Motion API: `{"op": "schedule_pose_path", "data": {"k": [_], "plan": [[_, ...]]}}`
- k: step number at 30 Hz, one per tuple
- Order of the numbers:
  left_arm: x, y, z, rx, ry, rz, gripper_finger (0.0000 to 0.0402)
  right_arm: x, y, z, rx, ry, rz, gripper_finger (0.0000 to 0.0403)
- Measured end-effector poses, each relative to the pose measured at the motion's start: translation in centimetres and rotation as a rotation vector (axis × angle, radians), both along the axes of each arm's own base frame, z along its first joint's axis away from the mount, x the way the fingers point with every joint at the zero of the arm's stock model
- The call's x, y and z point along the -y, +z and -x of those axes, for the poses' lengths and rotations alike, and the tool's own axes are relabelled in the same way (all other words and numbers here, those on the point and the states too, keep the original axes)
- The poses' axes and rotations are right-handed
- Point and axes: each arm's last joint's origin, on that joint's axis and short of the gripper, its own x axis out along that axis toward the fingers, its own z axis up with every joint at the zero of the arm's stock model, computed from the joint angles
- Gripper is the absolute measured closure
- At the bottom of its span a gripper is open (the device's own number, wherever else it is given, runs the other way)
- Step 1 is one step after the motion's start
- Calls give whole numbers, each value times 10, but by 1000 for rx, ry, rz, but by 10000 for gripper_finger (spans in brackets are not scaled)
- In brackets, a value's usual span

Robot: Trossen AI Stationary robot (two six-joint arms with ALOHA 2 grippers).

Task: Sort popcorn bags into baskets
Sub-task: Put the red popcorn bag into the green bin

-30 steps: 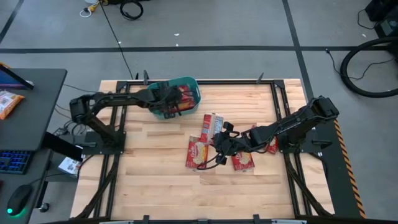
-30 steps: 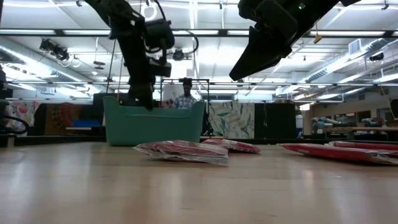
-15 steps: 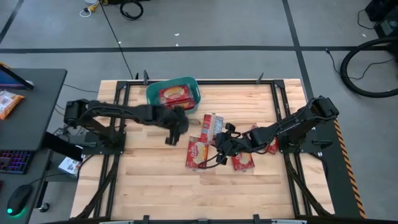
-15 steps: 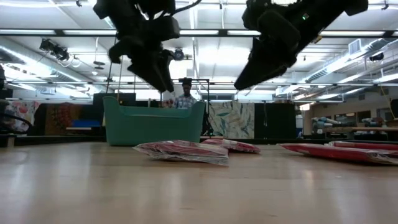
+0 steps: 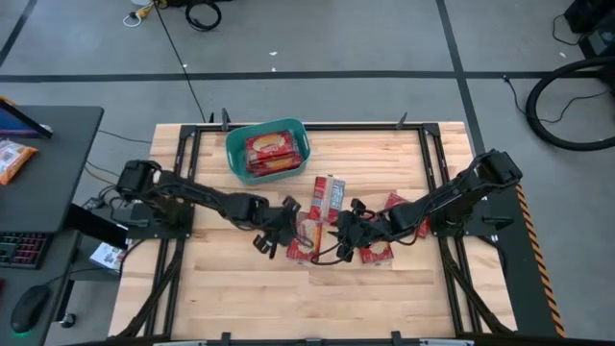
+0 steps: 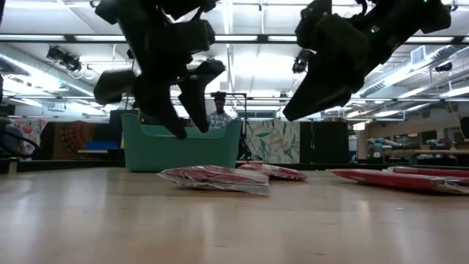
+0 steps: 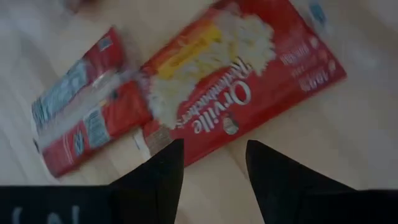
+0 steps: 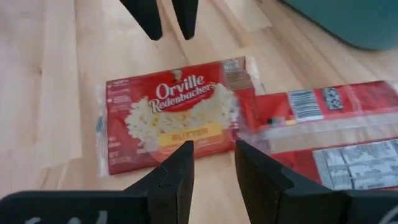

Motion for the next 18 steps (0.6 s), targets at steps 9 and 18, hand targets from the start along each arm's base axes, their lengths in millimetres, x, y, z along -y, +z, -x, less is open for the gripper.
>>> {"op": "schedule_pose_path", "data": {"k": [9, 18], "plan": [[22, -36, -8, -85, -251, -334, 225, -8, -33, -13, -23, -2, -42, 282], [15, -53, -15, -141, -347, -450, 225, -17, -39, -12, -14, -24, -81, 282]]}}
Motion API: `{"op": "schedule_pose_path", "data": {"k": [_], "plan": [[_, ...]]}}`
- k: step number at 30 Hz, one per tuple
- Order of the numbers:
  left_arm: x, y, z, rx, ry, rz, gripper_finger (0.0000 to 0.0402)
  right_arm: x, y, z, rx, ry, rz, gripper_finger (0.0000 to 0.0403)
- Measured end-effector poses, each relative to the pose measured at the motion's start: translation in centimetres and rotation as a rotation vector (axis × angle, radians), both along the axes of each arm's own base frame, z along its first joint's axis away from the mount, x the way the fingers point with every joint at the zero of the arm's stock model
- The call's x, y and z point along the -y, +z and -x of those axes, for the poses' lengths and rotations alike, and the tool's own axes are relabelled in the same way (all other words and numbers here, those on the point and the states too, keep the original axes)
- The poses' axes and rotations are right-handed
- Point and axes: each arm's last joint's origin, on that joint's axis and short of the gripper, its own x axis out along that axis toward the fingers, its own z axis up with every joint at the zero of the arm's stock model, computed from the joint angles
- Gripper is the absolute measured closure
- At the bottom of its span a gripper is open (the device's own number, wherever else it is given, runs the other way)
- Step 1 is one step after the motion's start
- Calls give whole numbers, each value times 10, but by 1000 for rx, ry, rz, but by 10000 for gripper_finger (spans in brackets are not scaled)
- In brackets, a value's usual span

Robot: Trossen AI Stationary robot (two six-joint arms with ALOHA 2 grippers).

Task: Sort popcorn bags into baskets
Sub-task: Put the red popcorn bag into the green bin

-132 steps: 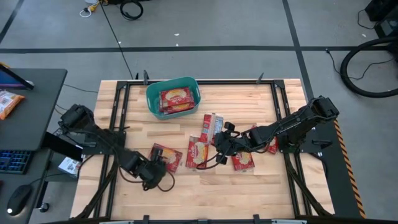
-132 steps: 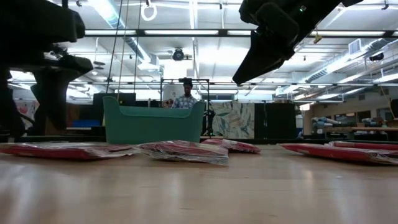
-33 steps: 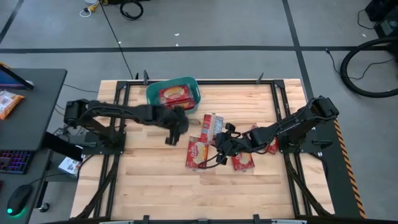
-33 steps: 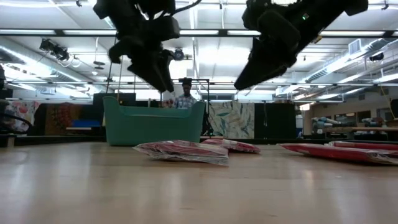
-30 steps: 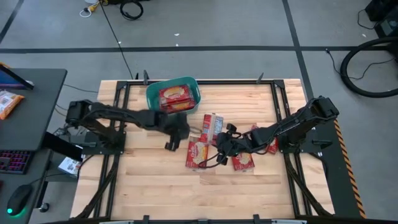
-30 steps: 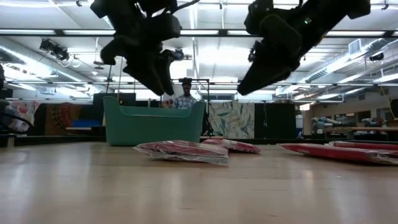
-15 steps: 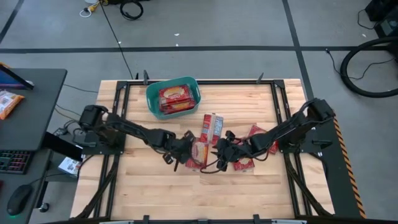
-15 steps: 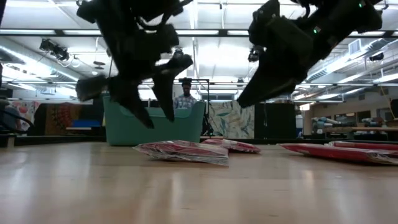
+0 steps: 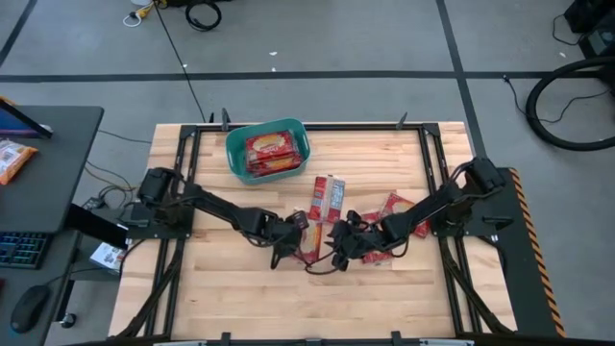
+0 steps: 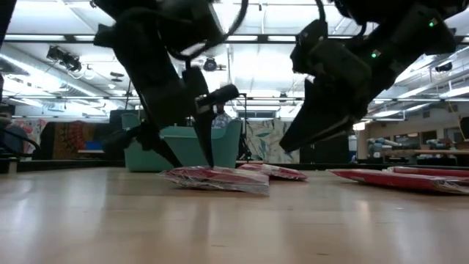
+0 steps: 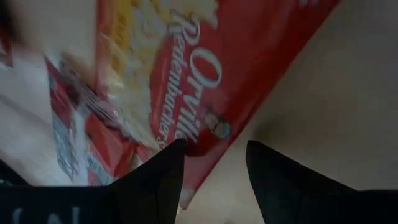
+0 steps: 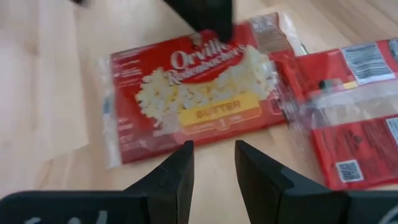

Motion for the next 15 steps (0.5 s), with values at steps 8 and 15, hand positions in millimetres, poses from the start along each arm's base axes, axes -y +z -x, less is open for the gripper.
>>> {"op": "schedule_pose_path", "data": {"k": [8, 15], "plan": [[-9, -1, -5, 12, -1, 41, 231, -11, 3, 3, 46, -26, 5, 282], [-4, -1, -4, 30, 56, 131, 304, -19, 3, 6, 67, -43, 11, 282]]}}
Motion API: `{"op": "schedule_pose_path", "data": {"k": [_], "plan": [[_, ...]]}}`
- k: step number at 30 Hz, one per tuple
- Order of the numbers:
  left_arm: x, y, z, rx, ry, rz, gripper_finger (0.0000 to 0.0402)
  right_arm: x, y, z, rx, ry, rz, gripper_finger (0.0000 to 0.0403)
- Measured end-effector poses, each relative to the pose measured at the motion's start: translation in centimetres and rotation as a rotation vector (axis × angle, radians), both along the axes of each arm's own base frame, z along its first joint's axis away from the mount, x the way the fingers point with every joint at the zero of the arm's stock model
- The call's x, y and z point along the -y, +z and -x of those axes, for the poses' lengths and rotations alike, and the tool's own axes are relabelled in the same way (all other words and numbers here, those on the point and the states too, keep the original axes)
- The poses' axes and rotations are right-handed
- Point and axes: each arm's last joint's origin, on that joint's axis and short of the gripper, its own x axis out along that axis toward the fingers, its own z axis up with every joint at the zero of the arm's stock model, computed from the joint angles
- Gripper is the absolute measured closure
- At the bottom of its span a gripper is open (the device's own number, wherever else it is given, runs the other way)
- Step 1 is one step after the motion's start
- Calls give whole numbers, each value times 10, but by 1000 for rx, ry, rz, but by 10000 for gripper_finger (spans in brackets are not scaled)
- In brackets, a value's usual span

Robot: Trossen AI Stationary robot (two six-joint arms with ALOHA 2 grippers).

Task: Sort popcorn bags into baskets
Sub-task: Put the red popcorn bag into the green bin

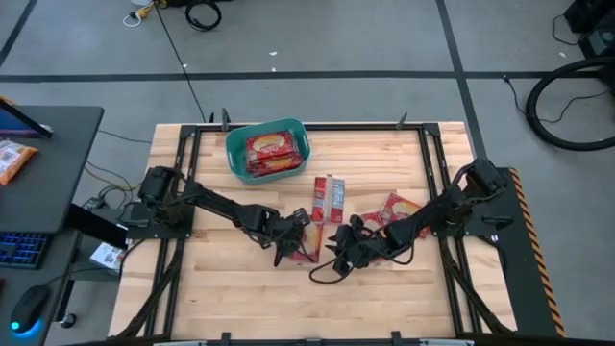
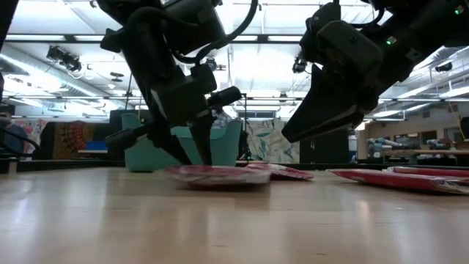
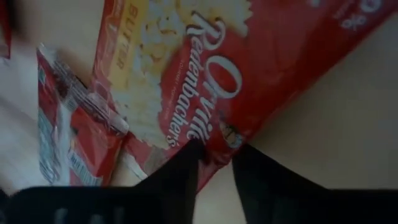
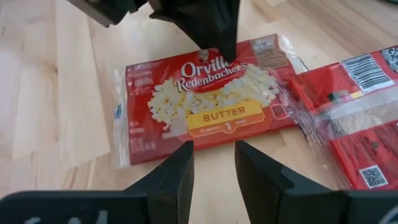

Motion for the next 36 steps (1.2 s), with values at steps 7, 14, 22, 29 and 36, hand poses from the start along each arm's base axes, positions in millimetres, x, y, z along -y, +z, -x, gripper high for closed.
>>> {"op": "schedule_pose_path", "data": {"k": [7, 14, 22, 29, 36], "plan": [[4, 4, 4, 7, 114, 73, 385, -1, 0, 1, 6, -10, 6, 282], [1, 36, 22, 10, 188, 81, 381, -1, 0, 1, -2, -5, 15, 282], [-12, 88, 55, 108, 345, -18, 384, 1, 0, 0, -10, 11, 44, 282], [-28, 118, 73, 243, 493, -87, 384, 7, 0, -2, -12, 8, 62, 282], [-76, 119, 73, 331, 846, -49, 384, 9, 2, -5, 3, 19, 80, 282]]}}
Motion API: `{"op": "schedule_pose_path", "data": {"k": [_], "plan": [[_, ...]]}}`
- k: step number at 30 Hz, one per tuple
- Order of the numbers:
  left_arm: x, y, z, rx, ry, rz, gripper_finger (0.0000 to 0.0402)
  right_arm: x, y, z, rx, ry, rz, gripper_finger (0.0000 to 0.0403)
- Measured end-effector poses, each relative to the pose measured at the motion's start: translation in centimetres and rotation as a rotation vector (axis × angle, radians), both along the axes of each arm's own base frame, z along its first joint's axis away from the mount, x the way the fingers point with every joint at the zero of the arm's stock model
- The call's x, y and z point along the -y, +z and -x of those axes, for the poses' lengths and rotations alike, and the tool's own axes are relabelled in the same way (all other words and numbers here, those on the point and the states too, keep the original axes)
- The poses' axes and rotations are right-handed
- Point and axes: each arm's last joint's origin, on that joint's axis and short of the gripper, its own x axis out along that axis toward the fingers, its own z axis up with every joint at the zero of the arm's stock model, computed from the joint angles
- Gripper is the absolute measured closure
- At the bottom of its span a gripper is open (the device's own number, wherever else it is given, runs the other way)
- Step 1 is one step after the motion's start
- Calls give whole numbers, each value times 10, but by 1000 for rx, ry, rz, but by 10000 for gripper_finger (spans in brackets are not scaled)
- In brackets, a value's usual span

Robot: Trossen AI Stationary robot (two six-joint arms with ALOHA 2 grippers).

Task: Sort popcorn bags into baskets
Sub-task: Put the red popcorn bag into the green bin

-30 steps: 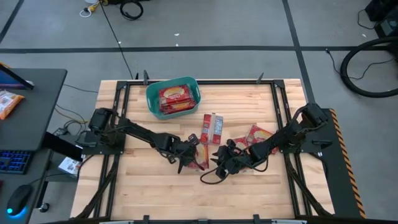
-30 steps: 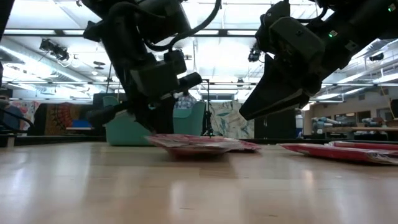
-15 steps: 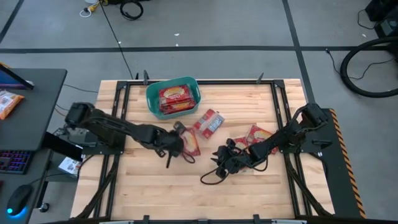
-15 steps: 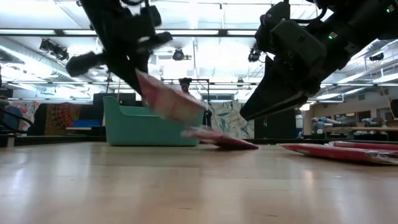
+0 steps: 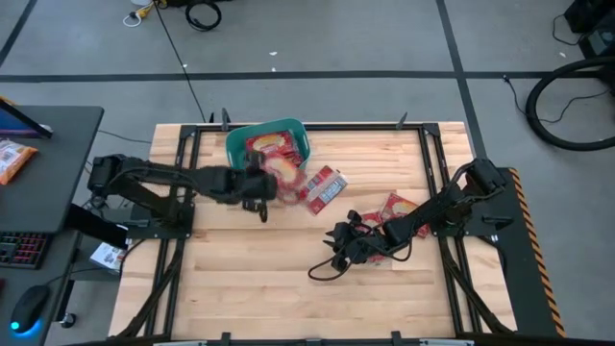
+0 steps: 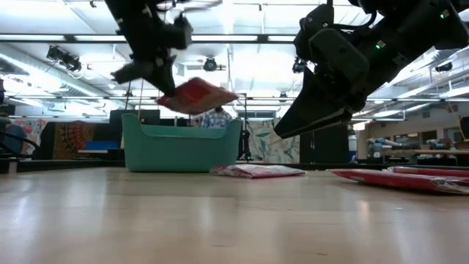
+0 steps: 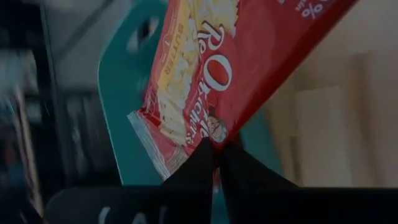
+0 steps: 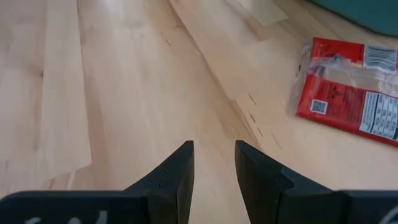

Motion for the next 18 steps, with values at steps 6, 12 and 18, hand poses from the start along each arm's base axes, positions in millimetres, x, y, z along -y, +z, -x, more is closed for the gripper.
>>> {"op": "schedule_pose_path", "data": {"k": [6, 12, 18], "plan": [[-52, -1, 8, 88, 295, 58, 384, 0, 1, -1, 5, 15, 17, 282], [-98, -8, 20, 128, 480, 170, 384, 4, 1, -3, 10, 8, 21, 282], [-131, -20, 28, 147, 602, 263, 373, 7, 3, -5, 20, 12, 15, 282]]}}
